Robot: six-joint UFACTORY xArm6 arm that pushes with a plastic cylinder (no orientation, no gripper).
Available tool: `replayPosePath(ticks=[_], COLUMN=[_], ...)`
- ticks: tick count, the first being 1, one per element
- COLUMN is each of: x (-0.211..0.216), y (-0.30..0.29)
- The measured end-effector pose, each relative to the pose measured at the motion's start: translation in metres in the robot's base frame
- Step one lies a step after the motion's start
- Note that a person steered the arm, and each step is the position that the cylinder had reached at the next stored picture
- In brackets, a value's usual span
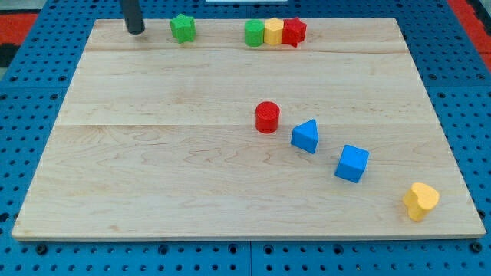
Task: Push the green star towards the top center of the board
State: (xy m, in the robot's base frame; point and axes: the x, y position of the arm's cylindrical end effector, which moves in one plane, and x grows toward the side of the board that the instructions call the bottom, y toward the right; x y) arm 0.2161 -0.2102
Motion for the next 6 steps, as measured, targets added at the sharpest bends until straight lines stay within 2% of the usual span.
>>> replayPosePath(ticks=[1,2,6], x=[-0.013,-0.025,-0.006], y=[0.040,0.045,0.116])
